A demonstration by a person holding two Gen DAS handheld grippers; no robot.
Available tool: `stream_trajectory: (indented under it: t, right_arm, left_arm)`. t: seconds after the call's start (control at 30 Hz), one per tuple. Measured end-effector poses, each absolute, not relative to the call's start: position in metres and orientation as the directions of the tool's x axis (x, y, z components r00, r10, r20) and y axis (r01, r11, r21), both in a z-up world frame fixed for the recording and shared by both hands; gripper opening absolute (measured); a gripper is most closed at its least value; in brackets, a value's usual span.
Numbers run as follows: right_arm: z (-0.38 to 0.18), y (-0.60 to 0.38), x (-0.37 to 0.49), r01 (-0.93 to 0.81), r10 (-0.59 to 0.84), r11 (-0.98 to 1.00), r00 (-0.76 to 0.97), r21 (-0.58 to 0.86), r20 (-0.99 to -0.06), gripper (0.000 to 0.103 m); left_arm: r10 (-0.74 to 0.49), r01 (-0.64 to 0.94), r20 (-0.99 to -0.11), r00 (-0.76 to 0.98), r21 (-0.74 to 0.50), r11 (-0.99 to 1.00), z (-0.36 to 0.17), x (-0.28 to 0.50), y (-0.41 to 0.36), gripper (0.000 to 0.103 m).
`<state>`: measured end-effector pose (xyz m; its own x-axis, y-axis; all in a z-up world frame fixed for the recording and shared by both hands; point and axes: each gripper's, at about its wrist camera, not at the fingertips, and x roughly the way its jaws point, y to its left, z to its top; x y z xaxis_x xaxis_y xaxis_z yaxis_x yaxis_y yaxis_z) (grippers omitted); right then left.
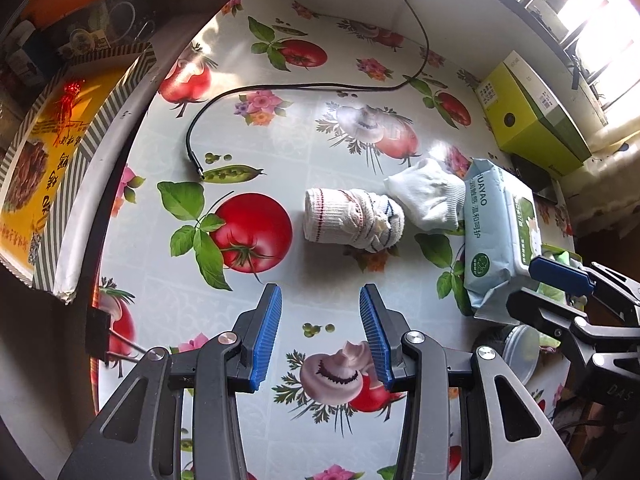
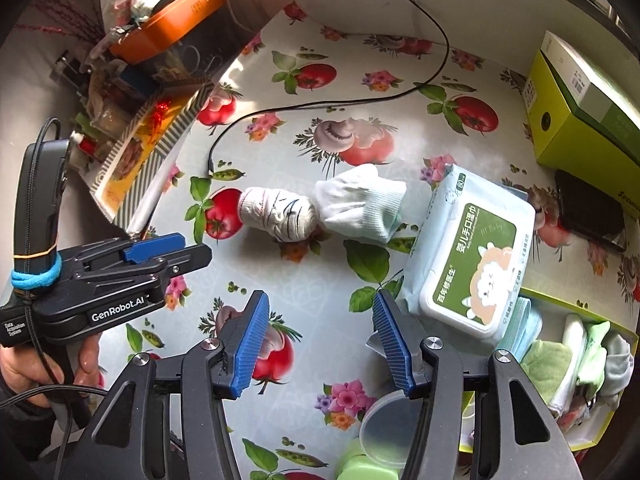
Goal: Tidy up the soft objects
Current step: 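Move both grippers out of the box toward the sock and glove on the table, then grasp the rolled striped sock with the left gripper while the right gripper grasps the white glove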
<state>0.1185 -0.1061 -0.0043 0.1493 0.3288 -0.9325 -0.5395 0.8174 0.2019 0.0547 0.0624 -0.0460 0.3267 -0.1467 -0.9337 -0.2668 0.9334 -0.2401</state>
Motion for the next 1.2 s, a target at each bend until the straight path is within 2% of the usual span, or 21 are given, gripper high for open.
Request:
stream_trajectory:
  t: [0.5,1.0,1.03,1.1,1.2]
  right_arm:
    - [-0.046,-0.075,0.184,-0.525,0.226,0.840,0.116,0.133,-0.967,0.060]
    - [-0.085,-0.048,0.218,-0.520,0.165,0.847,0.057,0.112,-0.985,0.062]
    - [-0.085,-0.047,0.217,-0.528,0.158,0.843,0.066,0.100,-0.985,0.060]
    - [-0.085,-0.047,0.216,-0.539,0.146,0.839,0.082,0.079,-0.986,0.041]
    - [-0.080,-0.049,0.215,-0.554,0.158,0.829,0.092,0.081,-0.983,0.024]
  left_arm:
    - [-0.160,-0.328,-0.940,0.302,-0.260,0.908,-0.068,0.061,0.082,0.042]
    - [-0.220,-0.374,-0.918,0.330,-0.341,0.862,-0.075,0.087,0.095,0.042]
    - [-0.224,-0.375,-0.916,0.331,-0.346,0.860,-0.075,0.090,0.095,0.042]
    - [-0.233,-0.371,-0.913,0.334,-0.355,0.858,-0.075,0.095,0.093,0.042]
    - [-0.247,-0.366,-0.908,0.339,-0.369,0.854,-0.075,0.101,0.091,0.042]
